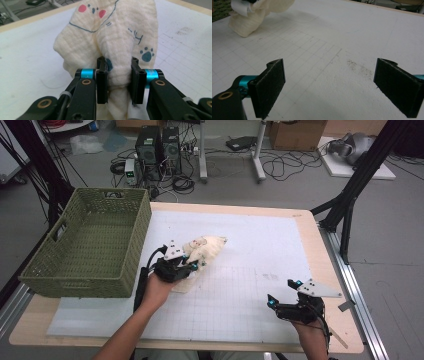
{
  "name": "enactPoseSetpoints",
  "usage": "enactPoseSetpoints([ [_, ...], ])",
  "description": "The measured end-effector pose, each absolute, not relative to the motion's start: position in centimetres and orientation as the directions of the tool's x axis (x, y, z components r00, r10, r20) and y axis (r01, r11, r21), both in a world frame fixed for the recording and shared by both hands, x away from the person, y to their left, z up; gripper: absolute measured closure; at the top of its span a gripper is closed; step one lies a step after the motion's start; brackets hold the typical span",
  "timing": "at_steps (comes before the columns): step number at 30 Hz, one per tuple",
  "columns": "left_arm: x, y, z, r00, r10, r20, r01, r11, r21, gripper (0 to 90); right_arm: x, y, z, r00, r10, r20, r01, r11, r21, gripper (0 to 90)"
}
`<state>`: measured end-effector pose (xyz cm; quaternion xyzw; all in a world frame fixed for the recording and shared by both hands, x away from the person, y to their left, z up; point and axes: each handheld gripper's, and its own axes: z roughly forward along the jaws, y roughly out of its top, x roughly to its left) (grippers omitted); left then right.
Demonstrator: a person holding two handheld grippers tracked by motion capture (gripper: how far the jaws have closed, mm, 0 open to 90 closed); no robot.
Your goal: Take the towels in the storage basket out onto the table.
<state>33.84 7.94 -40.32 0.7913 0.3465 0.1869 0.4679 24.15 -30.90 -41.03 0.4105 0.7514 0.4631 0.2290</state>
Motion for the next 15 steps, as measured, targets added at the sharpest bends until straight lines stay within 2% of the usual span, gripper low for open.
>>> enactPoseSetpoints([
  [7,33.6,5.9,-42.3,0.697,0.716,-0.047,0.421,-0.354,0.835,66.4,24.2,-30.8,-41.2,-0.559,0.828,0.035,0.416,0.244,0.876,9.5],
  [12,33.6,5.2,-43.3,0.693,0.717,-0.077,0.463,-0.361,0.81,53.4,24.2,-30.9,-41.2,-0.558,0.829,0.037,0.418,0.243,0.875,9.4],
  [15,33.4,5.1,-43.0,0.697,0.711,-0.089,0.45,-0.337,0.827,50.6,24.2,-30.9,-41.3,-0.554,0.832,0.035,0.422,0.244,0.873,9.5],
])
